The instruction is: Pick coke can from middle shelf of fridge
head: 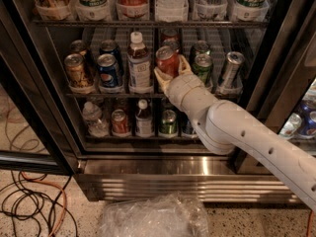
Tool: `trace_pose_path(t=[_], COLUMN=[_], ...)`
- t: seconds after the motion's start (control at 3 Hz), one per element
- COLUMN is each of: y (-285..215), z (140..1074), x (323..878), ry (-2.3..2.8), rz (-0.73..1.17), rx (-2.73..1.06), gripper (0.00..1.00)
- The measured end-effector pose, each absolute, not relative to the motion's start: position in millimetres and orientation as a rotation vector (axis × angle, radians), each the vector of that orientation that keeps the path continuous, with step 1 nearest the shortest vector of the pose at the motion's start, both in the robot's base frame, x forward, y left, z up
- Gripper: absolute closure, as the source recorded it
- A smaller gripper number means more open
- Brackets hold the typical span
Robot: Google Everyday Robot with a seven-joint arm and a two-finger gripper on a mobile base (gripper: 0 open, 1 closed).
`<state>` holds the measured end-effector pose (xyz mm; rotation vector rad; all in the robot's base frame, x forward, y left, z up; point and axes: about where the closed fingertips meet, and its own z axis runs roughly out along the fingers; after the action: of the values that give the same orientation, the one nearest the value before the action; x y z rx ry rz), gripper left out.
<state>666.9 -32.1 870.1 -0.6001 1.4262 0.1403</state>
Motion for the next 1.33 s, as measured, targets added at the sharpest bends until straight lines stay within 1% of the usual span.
trace_pose_path(t=[0.33, 0.67, 1.33], y=[-34, -13, -23], z=[913, 947, 942], x=[653, 641, 635], ry=[1.283, 1.214, 1.245], rz=[0.141, 0.172, 0.141], rx=[-0.554, -0.554, -0.534], gripper=[1.00, 1.00, 1.00])
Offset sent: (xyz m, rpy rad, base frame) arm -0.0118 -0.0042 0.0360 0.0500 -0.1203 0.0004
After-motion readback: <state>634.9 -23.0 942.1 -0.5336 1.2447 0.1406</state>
